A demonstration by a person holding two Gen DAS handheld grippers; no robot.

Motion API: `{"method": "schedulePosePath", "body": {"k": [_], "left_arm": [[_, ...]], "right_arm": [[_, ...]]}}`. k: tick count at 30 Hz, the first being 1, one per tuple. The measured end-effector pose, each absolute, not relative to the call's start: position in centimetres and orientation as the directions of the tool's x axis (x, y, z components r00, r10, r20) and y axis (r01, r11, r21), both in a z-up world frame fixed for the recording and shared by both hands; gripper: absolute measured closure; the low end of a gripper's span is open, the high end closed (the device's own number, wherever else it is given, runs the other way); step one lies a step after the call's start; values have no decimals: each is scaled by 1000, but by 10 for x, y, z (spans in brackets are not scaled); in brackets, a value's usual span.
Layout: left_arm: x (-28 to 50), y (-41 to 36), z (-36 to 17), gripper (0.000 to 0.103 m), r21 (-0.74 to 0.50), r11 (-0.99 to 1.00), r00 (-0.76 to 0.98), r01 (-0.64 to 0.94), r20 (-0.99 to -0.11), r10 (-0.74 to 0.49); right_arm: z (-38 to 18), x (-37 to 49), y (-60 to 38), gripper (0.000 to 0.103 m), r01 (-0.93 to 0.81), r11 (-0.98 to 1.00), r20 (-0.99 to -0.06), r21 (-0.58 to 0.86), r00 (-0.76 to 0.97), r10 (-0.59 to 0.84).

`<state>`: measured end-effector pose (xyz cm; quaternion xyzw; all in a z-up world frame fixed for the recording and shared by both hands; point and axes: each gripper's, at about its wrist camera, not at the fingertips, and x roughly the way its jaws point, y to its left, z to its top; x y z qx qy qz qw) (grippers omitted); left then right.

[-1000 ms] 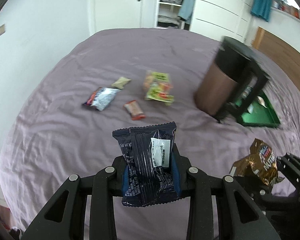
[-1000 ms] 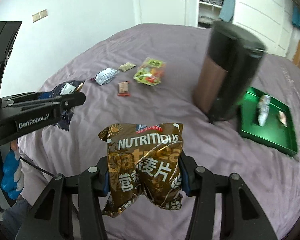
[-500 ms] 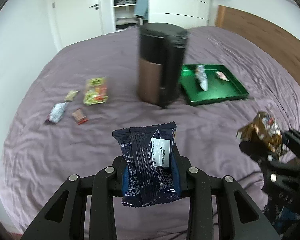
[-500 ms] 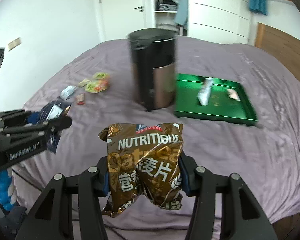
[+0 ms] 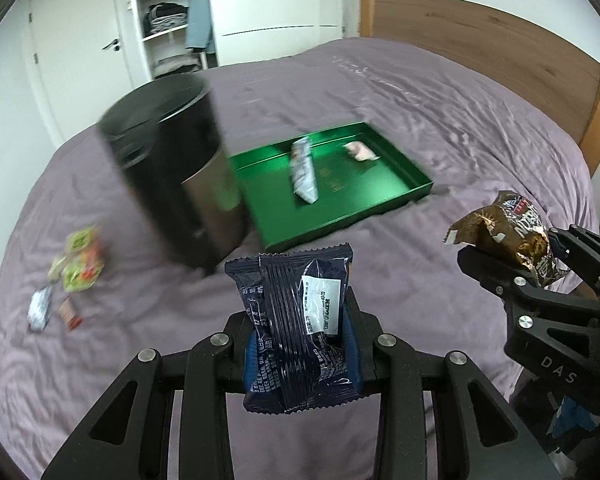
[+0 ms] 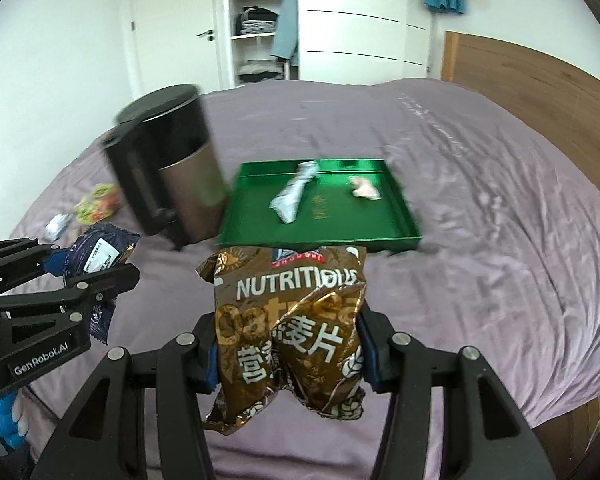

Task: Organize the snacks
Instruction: 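Carry the navy packet and oat bag with both tools over the green tray, then open the left tool releasing the navy packet while the right releases the oat bag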

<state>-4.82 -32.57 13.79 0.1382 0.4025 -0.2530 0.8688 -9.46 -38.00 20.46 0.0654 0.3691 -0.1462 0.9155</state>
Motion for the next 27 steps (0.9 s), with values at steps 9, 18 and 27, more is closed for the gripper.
{"method": "schedulePosePath", "body": {"k": [9,18,27], "left_arm": [[30,-395,118,74,5,838,537,546,-770,-345],[116,-447,76,74,-46,826,475,562,-800,-368],[166,-474,22,74,-69,831,400,552,-853,-337]], "right_arm": [[187,-39,-457,33,364,932,-709,2,658,-255],[149,45,-513,33,362,932,-748,-28,611,-260],[106,110,-554,33,359,932,-784,-57,562,-264]]}}
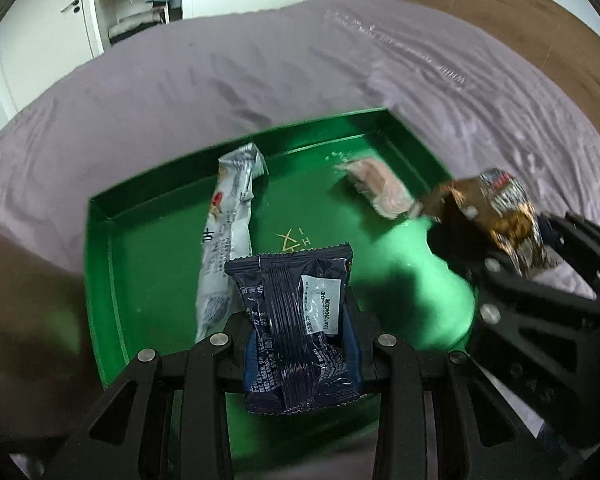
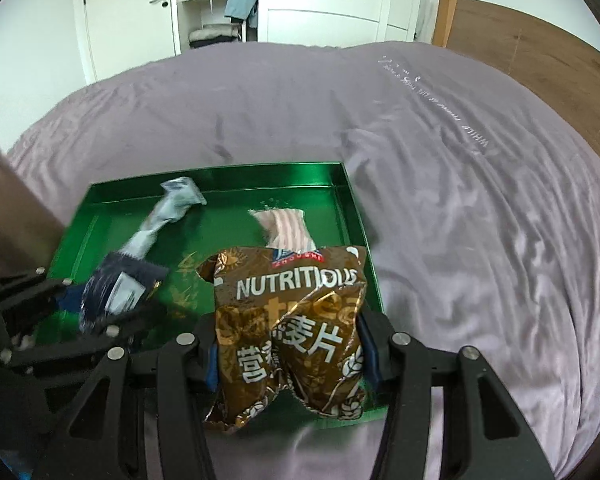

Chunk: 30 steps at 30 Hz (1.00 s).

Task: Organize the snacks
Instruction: 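Open the left tool releasing the navy packet while the right releases the oat bag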

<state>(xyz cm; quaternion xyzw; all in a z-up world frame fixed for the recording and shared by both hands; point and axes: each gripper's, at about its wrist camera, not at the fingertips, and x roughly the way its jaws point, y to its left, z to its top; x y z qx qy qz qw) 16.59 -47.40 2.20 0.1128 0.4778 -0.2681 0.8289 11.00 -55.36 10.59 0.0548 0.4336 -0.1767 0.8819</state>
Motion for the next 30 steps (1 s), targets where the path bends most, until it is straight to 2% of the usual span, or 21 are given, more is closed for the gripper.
{"method": "schedulePosePath", "body": {"k": [10,18,26,27,28,30], "left_arm": [[187,-474,-2,73,-6,858,449,514,-850,-275],[195,-459,-1,72,-10,873,457,487,-849,-265],[195,-456,-1,65,-20,877,450,480,-852,-266],[195,-455,0,63,-17,878,453,478,-852,-263],[195,-454,0,59,-12,880,457,475,-851,-259],[194,-454,2,57,-12,881,462,473,-848,-260]], "right_arm": [[75,153,-572,33,338,938,-806,-76,532,-257],[64,158,-572,30,340,938,-810,-64,532,-248],[64,159,-572,20,340,939,-823,-61,515,-239],[65,158,-572,15,342,938,-825,-62,511,-241],[66,157,-573,0,347,936,-824,-64,511,-246],[70,154,-573,0,348,936,-820,-49,522,-237]]}}
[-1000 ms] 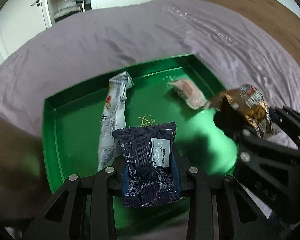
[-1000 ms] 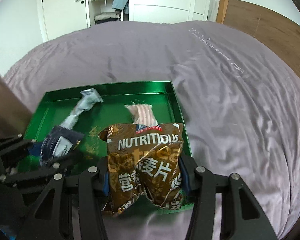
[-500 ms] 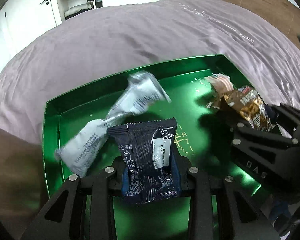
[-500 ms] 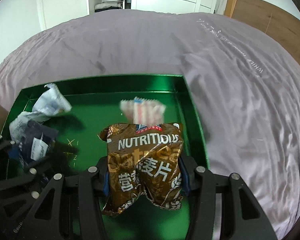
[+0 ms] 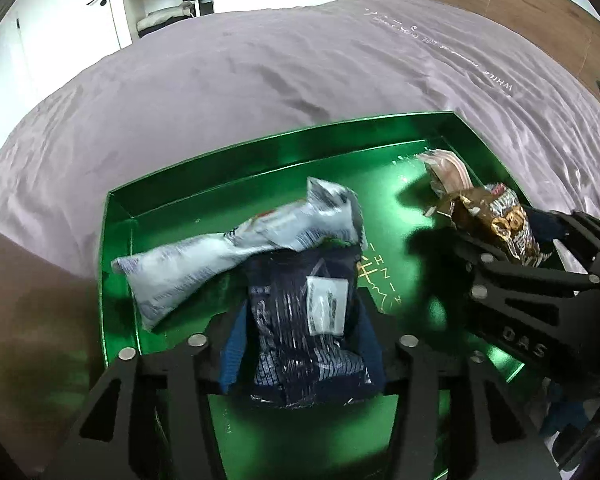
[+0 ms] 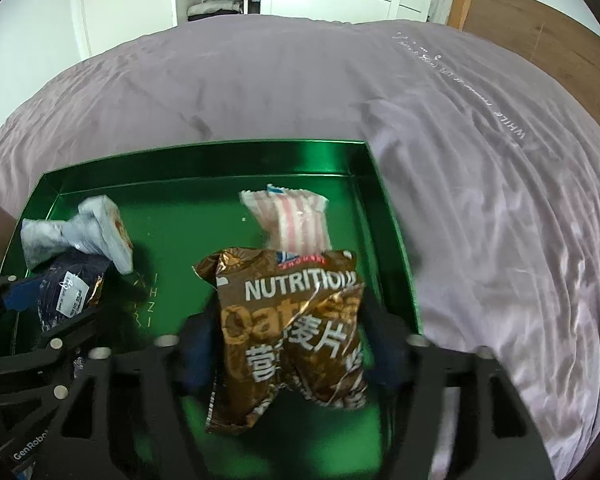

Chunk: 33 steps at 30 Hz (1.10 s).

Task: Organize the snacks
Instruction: 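Open the left tool releasing the navy packet while the right releases the oat bag, then withdraw both open tools from the tray back toward the remaining snacks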

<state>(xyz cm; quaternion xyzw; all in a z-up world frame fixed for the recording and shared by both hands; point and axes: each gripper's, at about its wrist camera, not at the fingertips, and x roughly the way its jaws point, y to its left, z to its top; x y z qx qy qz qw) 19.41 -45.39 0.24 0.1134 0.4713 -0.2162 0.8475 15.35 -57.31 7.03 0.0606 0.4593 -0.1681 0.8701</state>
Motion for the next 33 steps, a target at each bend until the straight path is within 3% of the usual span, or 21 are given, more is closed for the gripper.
{"method": "schedulePosePath", "body": {"k": [5,22,33], "left_arm": [[191,-456,10,50,7,881,480,474,-840,-251],[124,-437,89,49,-10,864,521,503,-794,-312],[28,-336,177,49,-32,864,589,502,-719,-369]], "right_arm": [[83,146,-573,0,353,934,-813,-55,527,-247],[186,43,-543,0,411,911,-740,-37,601,-302],[276,-53,-444,0,362,931,-664,-44,686,-298]]}}
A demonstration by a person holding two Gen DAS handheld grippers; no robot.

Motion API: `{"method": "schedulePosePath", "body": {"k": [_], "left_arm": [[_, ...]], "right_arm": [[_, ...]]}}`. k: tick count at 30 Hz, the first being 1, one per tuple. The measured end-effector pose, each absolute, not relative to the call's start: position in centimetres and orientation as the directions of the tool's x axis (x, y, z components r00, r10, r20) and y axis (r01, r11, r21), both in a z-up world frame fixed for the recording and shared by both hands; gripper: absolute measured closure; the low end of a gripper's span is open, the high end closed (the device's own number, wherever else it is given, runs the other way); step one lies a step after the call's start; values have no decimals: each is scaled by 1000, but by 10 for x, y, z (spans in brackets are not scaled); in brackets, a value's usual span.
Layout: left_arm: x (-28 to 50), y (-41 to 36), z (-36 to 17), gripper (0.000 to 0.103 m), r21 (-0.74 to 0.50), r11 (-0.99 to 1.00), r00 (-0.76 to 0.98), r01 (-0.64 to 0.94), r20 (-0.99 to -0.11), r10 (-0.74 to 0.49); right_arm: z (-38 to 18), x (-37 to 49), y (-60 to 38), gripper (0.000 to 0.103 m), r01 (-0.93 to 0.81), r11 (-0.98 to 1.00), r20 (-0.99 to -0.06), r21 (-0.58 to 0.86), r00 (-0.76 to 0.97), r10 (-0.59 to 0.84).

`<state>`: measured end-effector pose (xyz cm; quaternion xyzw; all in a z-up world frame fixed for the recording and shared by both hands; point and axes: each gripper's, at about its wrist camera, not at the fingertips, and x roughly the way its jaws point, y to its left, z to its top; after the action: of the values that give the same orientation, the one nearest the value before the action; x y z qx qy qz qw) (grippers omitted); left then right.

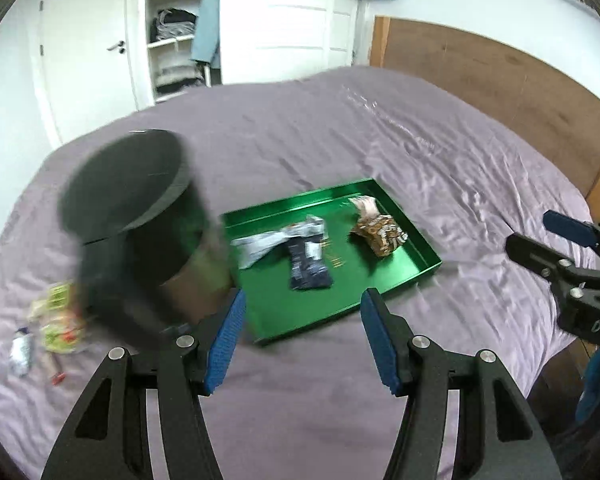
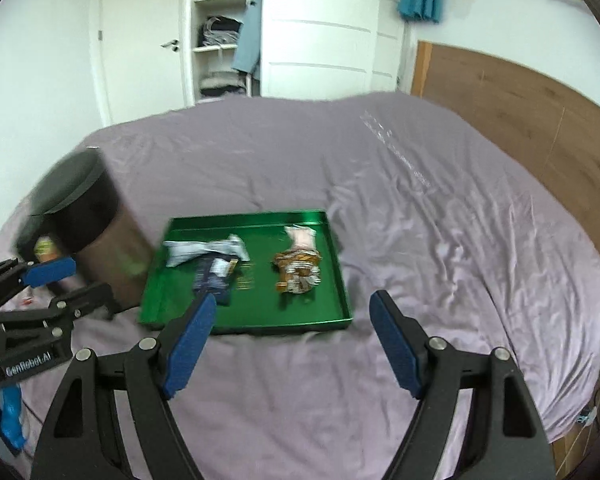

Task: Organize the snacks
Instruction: 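Withdraw both open tools from the tray back toward the remaining snacks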

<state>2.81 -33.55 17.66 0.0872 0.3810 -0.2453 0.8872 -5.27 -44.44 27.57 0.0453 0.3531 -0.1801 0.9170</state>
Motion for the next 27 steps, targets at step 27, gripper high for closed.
{"method": "schedulePosePath", "body": {"k": [27], "left_arm": [[-99,88,247,25,-2,1000,857,20,-516,-18]], "right_arm": [[366,-94,-152,0,17,999,-556,-39,830,-36]]}}
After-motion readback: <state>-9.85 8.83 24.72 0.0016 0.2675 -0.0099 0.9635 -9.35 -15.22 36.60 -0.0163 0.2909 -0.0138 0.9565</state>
